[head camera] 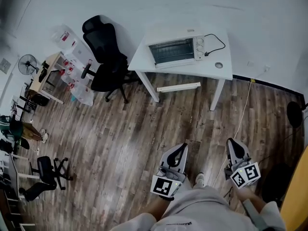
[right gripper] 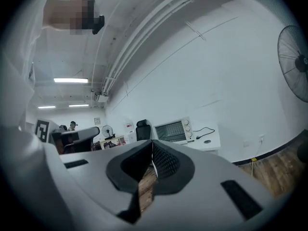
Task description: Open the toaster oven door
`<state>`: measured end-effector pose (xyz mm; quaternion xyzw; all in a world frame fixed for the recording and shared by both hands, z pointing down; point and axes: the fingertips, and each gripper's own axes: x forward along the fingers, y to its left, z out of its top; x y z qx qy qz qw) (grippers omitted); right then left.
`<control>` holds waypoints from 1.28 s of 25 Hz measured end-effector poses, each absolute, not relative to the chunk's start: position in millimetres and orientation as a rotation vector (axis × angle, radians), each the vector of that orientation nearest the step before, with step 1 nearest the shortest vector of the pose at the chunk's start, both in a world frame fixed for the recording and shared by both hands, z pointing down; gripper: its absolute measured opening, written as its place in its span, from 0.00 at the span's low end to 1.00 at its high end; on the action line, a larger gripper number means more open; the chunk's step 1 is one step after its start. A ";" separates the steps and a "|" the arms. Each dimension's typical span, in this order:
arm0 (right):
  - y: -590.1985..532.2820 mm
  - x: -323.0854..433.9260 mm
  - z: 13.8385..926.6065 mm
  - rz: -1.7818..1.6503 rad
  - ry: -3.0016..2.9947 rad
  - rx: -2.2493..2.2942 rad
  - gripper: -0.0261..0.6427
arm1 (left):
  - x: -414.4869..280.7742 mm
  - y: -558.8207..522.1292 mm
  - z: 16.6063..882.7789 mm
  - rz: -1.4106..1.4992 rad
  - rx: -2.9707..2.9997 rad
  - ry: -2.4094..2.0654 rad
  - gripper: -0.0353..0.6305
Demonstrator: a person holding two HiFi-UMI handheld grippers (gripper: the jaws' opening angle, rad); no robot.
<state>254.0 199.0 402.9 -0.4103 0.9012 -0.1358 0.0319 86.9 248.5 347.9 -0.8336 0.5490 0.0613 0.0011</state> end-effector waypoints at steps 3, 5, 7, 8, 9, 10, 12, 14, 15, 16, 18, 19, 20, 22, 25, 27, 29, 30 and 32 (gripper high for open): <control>214.3 258.4 403.0 -0.393 2.817 -1.208 0.06 | 93.4 263.9 350.6 0.161 -2.575 1.746 0.06; 224.0 260.4 401.9 -0.377 2.835 -1.181 0.06 | 96.7 274.3 350.8 0.149 -2.549 1.753 0.06; 232.3 262.2 400.8 -0.375 2.847 -1.162 0.06 | 101.0 283.8 350.1 0.136 -2.542 1.758 0.06; 236.4 262.4 400.4 -0.378 2.852 -1.152 0.06 | 102.9 288.2 348.4 0.132 -2.540 1.756 0.06; 240.5 262.1 399.8 -0.380 2.856 -1.143 0.06 | 104.2 292.3 346.5 0.129 -2.538 1.753 0.06; 244.4 261.3 398.9 -0.378 2.859 -1.135 0.06 | 104.6 295.7 344.7 0.127 -2.536 1.750 0.06; 250.1 259.1 397.1 -0.372 2.860 -1.123 0.06 | 103.1 299.8 342.4 0.129 -2.530 1.745 0.06; 253.7 256.0 396.1 -0.378 2.858 -1.119 0.06 | 99.2 301.7 340.6 0.140 -2.524 1.741 0.06; 255.2 253.9 395.4 -0.381 2.857 -1.119 0.06 | 96.7 302.3 339.9 0.146 -2.523 1.739 0.06; 256.9 251.5 394.0 -0.380 2.856 -1.121 0.06 | 94.1 302.9 339.2 0.152 -2.523 1.735 0.06; 260.9 246.0 388.4 -0.368 2.854 -1.125 0.06 | 89.0 304.5 336.8 0.166 -2.528 1.720 0.06; 263.0 242.6 384.4 -0.359 2.854 -1.123 0.06 | 86.4 305.6 334.9 0.174 -2.530 1.709 0.06; 264.9 238.8 380.0 -0.348 2.855 -1.120 0.06 | 83.7 306.6 333.0 0.185 -2.530 1.698 0.06; 267.9 230.0 371.3 -0.325 2.854 -1.113 0.06 | 77.1 308.5 329.7 0.204 -2.528 1.679 0.06; 271.4 215.8 362.7 -0.304 2.852 -1.112 0.06 | 66.5 310.7 323.4 0.216 -2.530 1.666 0.06; 273.5 207.2 361.3 -0.288 2.862 -1.118 0.06 | 60.5 313.0 321.7 0.224 -2.535 1.664 0.06; 274.7 200.4 360.9 -0.275 2.874 -1.120 0.06 | 57.5 314.4 322.6 0.236 -2.560 1.670 0.06; 275.6 197.3 360.6 -0.270 2.879 -1.117 0.06 | 56.2 314.9 322.8 0.244 -2.570 1.674 0.06; 279.3 191.1 359.1 -0.247 2.890 -1.107 0.06 | 52.2 316.9 322.8 0.248 -2.571 1.678 0.06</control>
